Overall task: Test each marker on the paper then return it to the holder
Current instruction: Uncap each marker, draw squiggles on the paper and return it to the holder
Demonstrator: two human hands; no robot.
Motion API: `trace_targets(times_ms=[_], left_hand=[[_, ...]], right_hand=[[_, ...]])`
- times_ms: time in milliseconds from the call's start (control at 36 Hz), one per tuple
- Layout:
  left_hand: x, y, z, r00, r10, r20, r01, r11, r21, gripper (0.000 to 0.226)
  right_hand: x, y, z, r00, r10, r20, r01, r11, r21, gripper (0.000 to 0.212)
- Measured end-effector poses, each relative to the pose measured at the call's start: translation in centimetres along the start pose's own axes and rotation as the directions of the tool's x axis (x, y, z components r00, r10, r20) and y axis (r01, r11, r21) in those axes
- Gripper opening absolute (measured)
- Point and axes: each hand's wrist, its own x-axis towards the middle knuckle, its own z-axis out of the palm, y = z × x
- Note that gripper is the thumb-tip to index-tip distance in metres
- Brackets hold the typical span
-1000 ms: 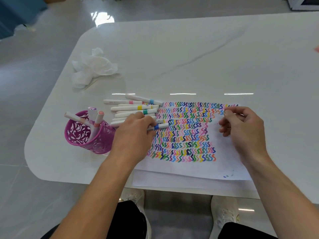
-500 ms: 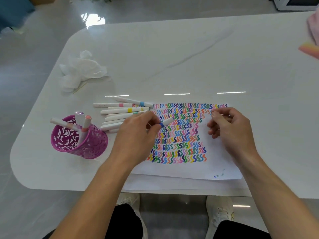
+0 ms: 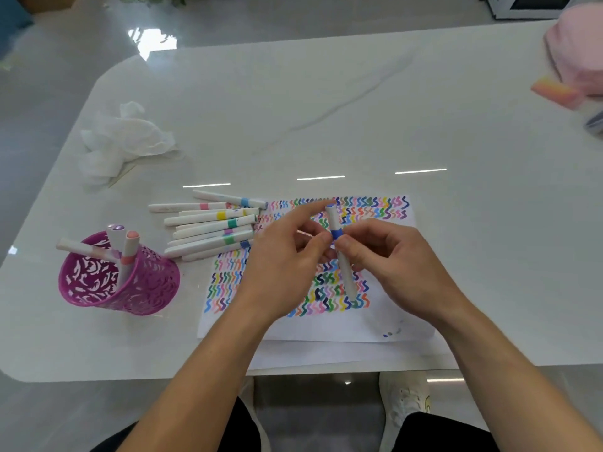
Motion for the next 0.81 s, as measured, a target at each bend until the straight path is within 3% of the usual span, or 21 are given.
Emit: trace_targets(times_ms=[111,222,278,444,583,667,806], left_hand=[[0.1,0.2,0.8,0.999,-0.027,0.023,0.026,0.999,0.023,0.024],[0.3,0.8,1.1,0.998,-0.036,0.047,0.037,0.999,-0.035,0.026],[0.3,0.9,1.3,0.997,-0.041,0.068,0.042,0.999,-0.013,0.017],[0.5,0.6,2.0,0.991,-0.067,0.12,0.044,0.983,0.18,0.008],[0.7,0.3,2.4,0.987,-0.026,0.159,-0.045,0.905,0.423,0.013],[0.7,0.3,2.5,0.98,0.019,0.2,-0.113,0.875,0.471,0.019],[0.8,0.5,2.7,0.979,0.074,0.19,-0.155,0.874,0.46,0.017]], right_hand=[[-0.3,0.3,-0.8,1.0,0.01,0.001,-0.01,1.0,-0.007,0.008],[-0.5,0.4,-1.8,0.999,-0.032,-0.034,0.026,0.987,-0.161,0.004],[-0.7,0.5,-2.2,0.997,-0.05,-0.053,0.036,0.97,-0.242,0.002],[-0.9,0.7,-2.8,0.995,-0.084,-0.062,0.047,0.89,-0.454,0.005],[-1.0,0.8,-2.7,1.0,-0.028,0.005,0.026,0.855,-0.518,0.008],[-1.0,0.8,-2.8,1.0,-0.016,-0.002,0.012,0.854,-0.519,0.02],[-1.2,0.6,-2.7,0.999,-0.003,0.033,0.022,0.802,-0.597,0.06]])
